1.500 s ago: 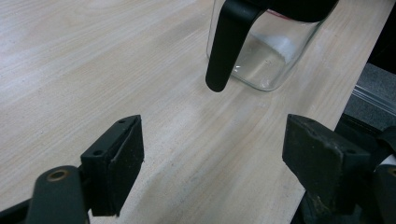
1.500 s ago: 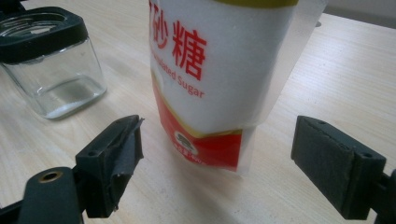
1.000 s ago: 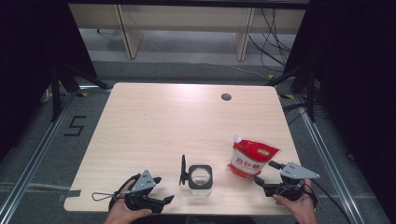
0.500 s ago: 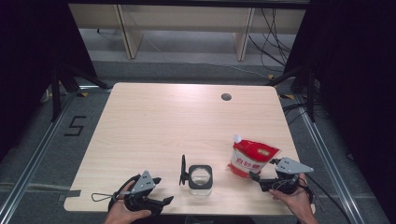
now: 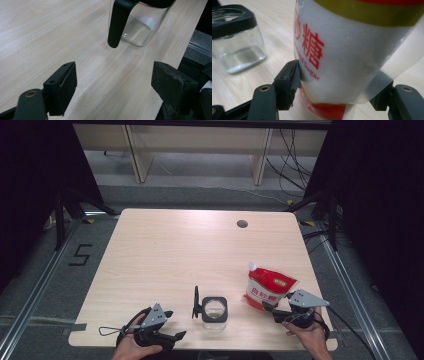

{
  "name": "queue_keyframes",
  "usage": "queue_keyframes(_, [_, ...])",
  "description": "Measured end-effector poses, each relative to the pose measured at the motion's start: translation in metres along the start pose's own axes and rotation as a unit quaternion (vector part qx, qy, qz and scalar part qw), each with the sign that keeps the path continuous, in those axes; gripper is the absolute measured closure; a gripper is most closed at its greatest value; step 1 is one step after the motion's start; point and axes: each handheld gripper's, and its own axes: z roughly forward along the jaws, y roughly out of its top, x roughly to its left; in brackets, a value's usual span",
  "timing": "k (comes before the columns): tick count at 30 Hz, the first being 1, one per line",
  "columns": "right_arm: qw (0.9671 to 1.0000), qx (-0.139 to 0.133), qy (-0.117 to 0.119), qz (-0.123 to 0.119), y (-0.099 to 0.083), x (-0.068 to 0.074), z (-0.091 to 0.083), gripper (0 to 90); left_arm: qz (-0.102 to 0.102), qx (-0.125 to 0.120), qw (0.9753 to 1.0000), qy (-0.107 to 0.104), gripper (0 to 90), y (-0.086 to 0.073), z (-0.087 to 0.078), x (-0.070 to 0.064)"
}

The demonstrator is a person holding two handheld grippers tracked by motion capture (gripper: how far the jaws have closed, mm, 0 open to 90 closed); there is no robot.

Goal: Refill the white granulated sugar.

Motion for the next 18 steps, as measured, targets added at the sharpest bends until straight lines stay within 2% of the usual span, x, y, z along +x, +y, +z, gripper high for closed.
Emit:
queue_keyframes(1, [0.9997, 0.002, -0.018, 0.015, 0.002, 0.006, 0.001, 37.0, 0.001, 0.000, 1.0000, 0.000, 20.2, 0.000, 0.000, 0.000])
queue_keyframes(2, [0.9993, 0.007, -0.027, 0.026, 0.003, 0.010, 0.001, 37.0, 0.001, 0.001, 1.0000, 0.000, 20.2, 0.000, 0.000, 0.000])
queue_keyframes(3, [0.9993, 0.007, -0.027, 0.026, 0.003, 0.010, 0.001, 37.0, 0.001, 0.001, 1.0000, 0.000, 20.2, 0.000, 0.000, 0.000])
queue_keyframes(4, [0.9984, 0.011, -0.034, 0.043, 0.005, 0.016, 0.002, 37.1, -0.003, -0.002, 1.0000, 0.001, 20.2, 0.000, 0.000, 0.000])
queue_keyframes(5, [0.9975, 0.018, -0.047, 0.049, 0.005, 0.019, 0.002, 37.1, -0.003, -0.002, 1.0000, 0.001, 20.2, 0.000, 0.000, 0.000])
queue_keyframes(7, [0.9974, 0.018, -0.049, 0.050, 0.006, 0.020, 0.003, 37.2, -0.006, -0.005, 1.0000, 0.000, 20.2, 0.000, 0.000, -0.001])
queue_keyframes(8, [0.9957, 0.015, -0.058, 0.070, 0.006, 0.025, 0.004, 37.1, 0.004, 0.005, 1.0000, 0.000, 20.2, 0.000, -0.001, 0.001])
queue_keyframes(9, [0.9957, 0.011, -0.066, 0.064, 0.006, 0.026, 0.005, 36.8, 0.004, 0.005, 1.0000, 0.000, 20.2, 0.000, -0.001, 0.001])
queue_keyframes(11, [0.9943, 0.010, -0.070, 0.079, 0.006, 0.029, 0.005, 36.0, 0.001, 0.001, 1.0000, 0.000, 20.2, 0.000, 0.000, 0.000])
queue_keyframes(12, [0.9943, 0.010, -0.070, 0.079, 0.006, 0.029, 0.005, 36.0, 0.001, 0.001, 1.0000, 0.000, 20.2, 0.000, 0.000, 0.000])
queue_keyframes(14, [0.9957, -0.002, -0.055, 0.075, 0.003, 0.025, 0.007, 34.4, 0.007, 0.005, 1.0000, 0.000, 20.2, 0.000, -0.001, 0.001])
queue_keyframes(15, [0.9955, -0.013, -0.050, 0.079, 0.001, 0.023, 0.008, 33.4, 0.000, -0.001, 1.0000, 0.000, 20.2, 0.000, 0.000, 0.000])
queue_keyframes(16, [0.9955, -0.013, -0.050, 0.079, 0.001, 0.023, 0.008, 33.4, 0.000, -0.001, 1.0000, 0.000, 20.2, 0.000, 0.000, 0.000])
queue_keyframes(17, [0.9953, -0.018, -0.033, 0.089, -0.002, 0.019, 0.009, 27.5, -0.005, -0.005, 1.0000, 0.000, 20.2, 0.000, 0.000, -0.001])
queue_keyframes(18, [0.9963, -0.022, -0.019, 0.081, -0.003, 0.015, 0.010, 25.7, -0.005, -0.005, 1.0000, 0.000, 20.2, 0.000, 0.000, -0.001])
